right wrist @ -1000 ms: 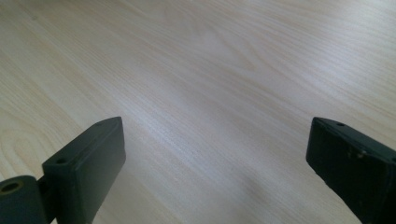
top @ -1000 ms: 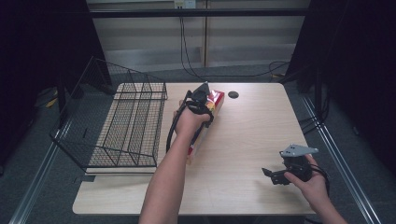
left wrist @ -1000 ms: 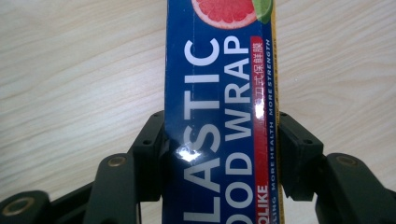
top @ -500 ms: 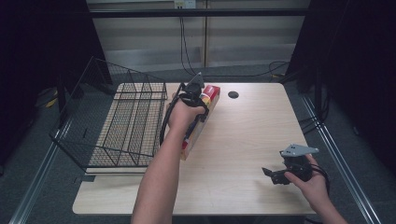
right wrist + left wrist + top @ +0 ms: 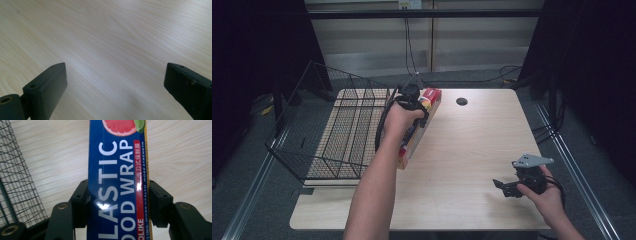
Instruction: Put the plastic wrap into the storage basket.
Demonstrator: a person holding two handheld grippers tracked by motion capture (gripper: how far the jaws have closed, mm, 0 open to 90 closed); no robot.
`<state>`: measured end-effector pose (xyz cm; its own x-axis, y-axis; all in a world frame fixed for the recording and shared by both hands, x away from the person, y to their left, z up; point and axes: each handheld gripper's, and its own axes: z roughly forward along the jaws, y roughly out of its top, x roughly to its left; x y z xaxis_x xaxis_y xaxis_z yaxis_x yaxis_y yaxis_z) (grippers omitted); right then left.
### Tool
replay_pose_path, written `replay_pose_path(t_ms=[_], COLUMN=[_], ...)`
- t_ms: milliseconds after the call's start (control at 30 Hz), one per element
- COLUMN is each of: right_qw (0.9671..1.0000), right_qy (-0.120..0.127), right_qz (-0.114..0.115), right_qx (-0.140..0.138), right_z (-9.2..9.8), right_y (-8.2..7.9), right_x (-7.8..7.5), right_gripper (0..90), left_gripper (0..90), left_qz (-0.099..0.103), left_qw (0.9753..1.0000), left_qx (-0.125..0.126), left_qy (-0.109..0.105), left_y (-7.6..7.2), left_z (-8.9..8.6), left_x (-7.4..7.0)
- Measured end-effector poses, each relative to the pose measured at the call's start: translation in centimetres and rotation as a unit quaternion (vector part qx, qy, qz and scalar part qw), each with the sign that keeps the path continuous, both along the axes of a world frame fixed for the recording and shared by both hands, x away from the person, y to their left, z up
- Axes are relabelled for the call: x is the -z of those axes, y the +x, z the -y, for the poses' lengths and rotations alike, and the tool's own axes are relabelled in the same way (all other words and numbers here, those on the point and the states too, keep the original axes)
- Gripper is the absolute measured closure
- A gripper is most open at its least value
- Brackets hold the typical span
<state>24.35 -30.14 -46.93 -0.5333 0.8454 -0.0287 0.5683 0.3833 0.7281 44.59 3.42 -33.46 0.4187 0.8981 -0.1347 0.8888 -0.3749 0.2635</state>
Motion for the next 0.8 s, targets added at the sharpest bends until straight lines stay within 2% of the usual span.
replay_pose_path(t_ms=[167, 267, 300, 333, 367, 433, 500, 533, 567, 800], right_qw=[1.0, 1.0, 1.0, 1.0, 1.0, 1.0, 1.0, 1.0, 1.0, 1.0], right_qy=[0.0, -0.003, -0.003, -0.001, -0.002, -0.002, -0.004, -0.004, -0.003, -0.003], right_qz=[-0.003, -0.001, -0.001, -0.002, 0.0, 0.0, 0.003, 0.003, 0.001, 0.001], right_qx=[-0.002, -0.001, -0.001, -0.002, -0.001, 0.0, -0.002, -0.001, 0.002, 0.0], right_z=[0.1, 0.0, 0.0, 0.0, 0.0, 0.0, 0.1, 0.1, 0.0, 0.0], right_y=[0.0, 0.0, 0.0, 0.0, 0.0, 0.0, 0.0, 0.0, 0.0, 0.0], right_x=[0.0, 0.0, 0.0, 0.0, 0.0, 0.0, 0.0, 0.0, 0.0, -0.1], right_gripper=[4.6, 4.6, 4.6, 4.6, 4.6, 4.6, 4.6, 4.6, 4.6, 4.6], left_gripper=[44.7, 44.7, 44.7, 44.7, 44.7, 44.7, 44.7, 44.7, 44.7, 44.7], left_qz=[0.004, 0.002, 0.003, -0.003, 0.002, -0.002, 0.003, 0.002, 0.002, 0.002], left_qw=[0.9998, 0.9999, 0.9998, 0.9997, 0.9998, 0.9997, 0.9995, 0.9998, 0.9996, 0.9995], left_qx=[-0.018, -0.013, -0.019, -0.022, -0.021, -0.022, -0.028, -0.019, -0.026, -0.03], left_qy=[-0.007, -0.005, -0.006, -0.005, -0.006, -0.005, -0.011, -0.006, -0.009, -0.013], left_y=[-0.2, -0.2, -0.2, -0.3, -0.3, -0.3, -0.3, -0.3, -0.4, -0.3], left_z=[-0.6, -1.2, -1.3, -1.4, -1.5, -1.6, -2.0, -2.2, -2.2, -2.7], left_x=[-0.7, -1.2, -1.3, -1.5, -1.6, -1.8, -2.1, -2.3, -2.4, -3.0])
